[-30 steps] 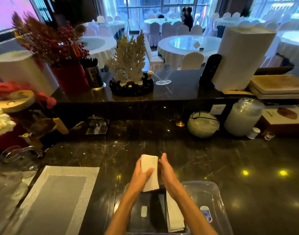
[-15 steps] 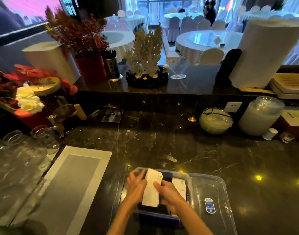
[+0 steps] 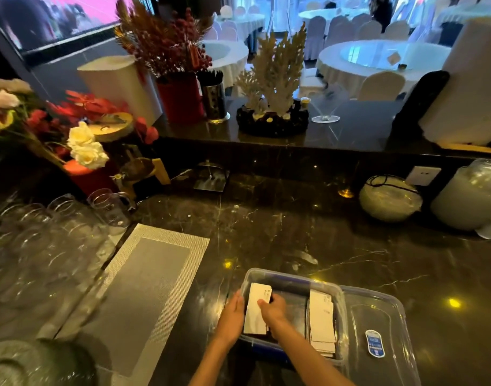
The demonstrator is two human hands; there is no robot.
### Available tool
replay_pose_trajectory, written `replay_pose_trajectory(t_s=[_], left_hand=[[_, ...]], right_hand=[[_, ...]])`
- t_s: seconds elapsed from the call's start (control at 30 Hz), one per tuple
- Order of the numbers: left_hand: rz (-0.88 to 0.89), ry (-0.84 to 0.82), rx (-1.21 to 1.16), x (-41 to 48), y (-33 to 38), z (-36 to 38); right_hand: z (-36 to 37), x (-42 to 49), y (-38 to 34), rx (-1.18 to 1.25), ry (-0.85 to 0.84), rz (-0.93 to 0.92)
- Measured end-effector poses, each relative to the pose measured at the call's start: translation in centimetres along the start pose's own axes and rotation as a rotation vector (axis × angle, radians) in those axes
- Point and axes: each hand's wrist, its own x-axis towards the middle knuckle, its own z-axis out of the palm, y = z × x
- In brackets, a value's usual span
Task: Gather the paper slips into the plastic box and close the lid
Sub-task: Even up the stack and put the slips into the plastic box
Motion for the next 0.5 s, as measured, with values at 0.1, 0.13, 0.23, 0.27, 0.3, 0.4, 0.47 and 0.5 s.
replay_pose_trajectory(t_s=[0.1, 0.13, 0.23, 0.27, 0.3, 0.4, 0.47, 0.5], left_hand=[[0.009, 0.034, -0.045, 0.1, -0.6, 0.4], [0.011, 0.042, -0.069, 0.2, -0.7, 0.4], [0.014, 0.050, -0.100, 0.5, -1.1, 0.4], [0.016, 0.047, -0.100, 0.6, -1.2, 0.5], [0.019, 0.044, -0.099, 0.7, -1.4, 0.6], [0.024, 0.030, -0.121, 0.9, -1.8, 0.5], [0.029, 0.028, -0.128, 1.0, -1.8, 0.6], [0.033, 0.028, -0.133, 1.0, -1.7, 0.6]], right_hand=[[0.7, 0.0, -0.4, -0.115, 0.074, -0.029], [0.7, 0.0, -0.7, -0.160, 0.084, -0.034], [0.6, -0.2, -1.0, -0.207, 0.071, -0.051], [0.6, -0.3, -0.8, -0.211, 0.073, -0.056], [0.5, -0.4, -0.7, -0.211, 0.077, -0.064], [0.4, -0.6, -0.4, -0.158, 0.077, -0.076], [0.2, -0.7, -0.5, -0.094, 0.081, -0.043], [0.0, -0.6, -0.7, -0.042, 0.069, -0.013]])
